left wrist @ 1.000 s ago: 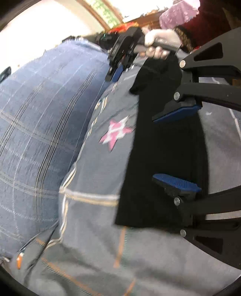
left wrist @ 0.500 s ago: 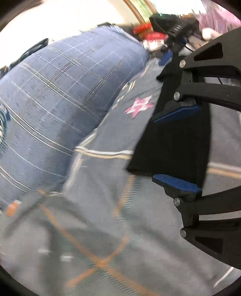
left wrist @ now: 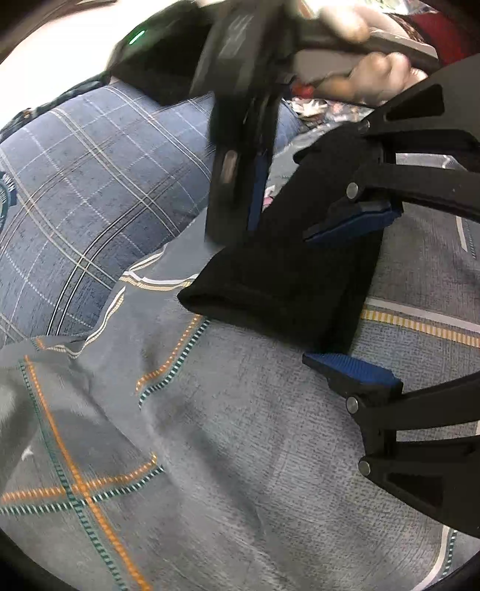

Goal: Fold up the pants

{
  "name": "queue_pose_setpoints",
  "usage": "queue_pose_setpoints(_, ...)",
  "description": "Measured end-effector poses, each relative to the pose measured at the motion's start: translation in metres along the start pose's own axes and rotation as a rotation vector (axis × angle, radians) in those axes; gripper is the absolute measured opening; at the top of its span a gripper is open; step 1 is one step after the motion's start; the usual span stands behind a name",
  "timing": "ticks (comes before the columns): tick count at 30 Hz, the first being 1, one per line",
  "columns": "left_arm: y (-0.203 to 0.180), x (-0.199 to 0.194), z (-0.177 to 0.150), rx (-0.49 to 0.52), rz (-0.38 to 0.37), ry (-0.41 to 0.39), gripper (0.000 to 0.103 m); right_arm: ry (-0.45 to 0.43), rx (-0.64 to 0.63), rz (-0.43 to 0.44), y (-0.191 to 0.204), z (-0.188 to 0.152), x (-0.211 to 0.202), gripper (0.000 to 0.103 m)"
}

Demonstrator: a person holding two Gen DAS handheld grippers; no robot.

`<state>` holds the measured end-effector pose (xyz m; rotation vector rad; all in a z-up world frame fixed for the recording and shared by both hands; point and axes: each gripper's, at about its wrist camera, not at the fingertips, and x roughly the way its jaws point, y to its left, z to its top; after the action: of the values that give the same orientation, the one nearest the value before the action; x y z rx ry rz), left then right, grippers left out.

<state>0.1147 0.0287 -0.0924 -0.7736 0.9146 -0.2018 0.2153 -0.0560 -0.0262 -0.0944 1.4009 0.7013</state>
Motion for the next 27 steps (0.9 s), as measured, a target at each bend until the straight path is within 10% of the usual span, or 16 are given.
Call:
queue_pose_setpoints(5,0.008,-0.002,0.0,-0.039,-0.026,-0.011,0.052,0.096,0.02,-0.233,0.022,0.023,0.047,0.063)
queue_pose_setpoints(10,0.017,-0.004,-0.007,-0.068,0.015,0.011,0.011,0.135,-0.1,-0.425,0.049,0.021,0.071,0.069)
queue_pose_setpoints(13,0.017,-0.013,-0.01,-0.094,-0.004,-0.006,0.01,0.126,-0.204,-0.527,0.057,0.011,0.071,0.033)
queue_pose_setpoints(15,0.006,-0.024,-0.012,-0.079,-0.022,-0.021,0.01,0.106,-0.203,-0.471,0.056,0.004,0.058,0.015)
queue_pose_setpoints(27,-0.093,-0.016,-0.025,0.083,-0.08,0.037,0.01,-0.179,-0.022,-0.235,0.003,-0.024,-0.055,0.012)
